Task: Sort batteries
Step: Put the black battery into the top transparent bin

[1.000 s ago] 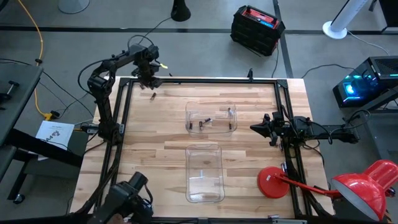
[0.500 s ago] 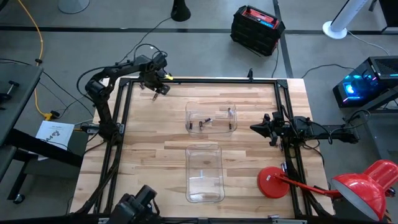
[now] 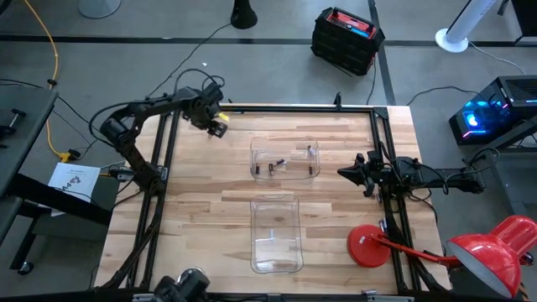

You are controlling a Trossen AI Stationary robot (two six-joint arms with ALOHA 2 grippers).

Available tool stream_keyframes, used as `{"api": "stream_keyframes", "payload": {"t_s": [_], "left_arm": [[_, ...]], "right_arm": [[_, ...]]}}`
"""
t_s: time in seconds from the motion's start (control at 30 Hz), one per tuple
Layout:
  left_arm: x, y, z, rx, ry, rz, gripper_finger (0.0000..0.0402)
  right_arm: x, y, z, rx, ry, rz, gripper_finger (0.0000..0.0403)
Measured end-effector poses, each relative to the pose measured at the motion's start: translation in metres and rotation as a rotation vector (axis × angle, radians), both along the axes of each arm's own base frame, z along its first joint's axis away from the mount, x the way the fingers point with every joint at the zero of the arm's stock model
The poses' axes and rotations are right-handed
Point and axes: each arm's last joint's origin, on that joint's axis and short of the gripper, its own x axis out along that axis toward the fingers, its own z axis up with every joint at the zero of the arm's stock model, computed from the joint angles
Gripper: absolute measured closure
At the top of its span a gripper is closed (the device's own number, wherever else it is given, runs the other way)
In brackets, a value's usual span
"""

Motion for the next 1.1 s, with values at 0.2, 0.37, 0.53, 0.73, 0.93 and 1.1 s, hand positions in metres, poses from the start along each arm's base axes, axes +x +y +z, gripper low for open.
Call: {"api": "stream_keyframes", "payload": {"t_s": [0.2, 0.37, 0.53, 0.73, 0.93, 1.1], "left_arm": [[0.013, 0.004, -0.010, 0.070, -0.035, 0.063, 0.0231], [0.015, 0.004, -0.011, 0.101, -0.012, 0.072, 0.0231], [0.015, 0.004, -0.012, 0.115, 0.001, 0.096, 0.0231], [0.021, 0.005, 0.018, 0.178, -0.061, 0.071, 0.0231], [0.030, -0.022, 0.036, 0.231, -0.040, -0.005, 0.0231], [0.038, -0.060, 0.022, 0.282, -0.045, -0.055, 0.0231]], "right_arm": [[0.000, 0.000, 0.000, 0.000, 0.000, 0.000, 0.0402], [0.000, 0.000, 0.000, 0.000, 0.000, 0.000, 0.0402], [0.000, 0.000, 0.000, 0.000, 0.000, 0.000, 0.0402], [0.000, 0.000, 0.000, 0.000, 0.000, 0.000, 0.0402], [0.000, 0.000, 0.000, 0.000, 0.000, 0.000, 0.0402], [0.000, 0.000, 0.000, 0.000, 0.000, 0.000, 0.0402]]}}
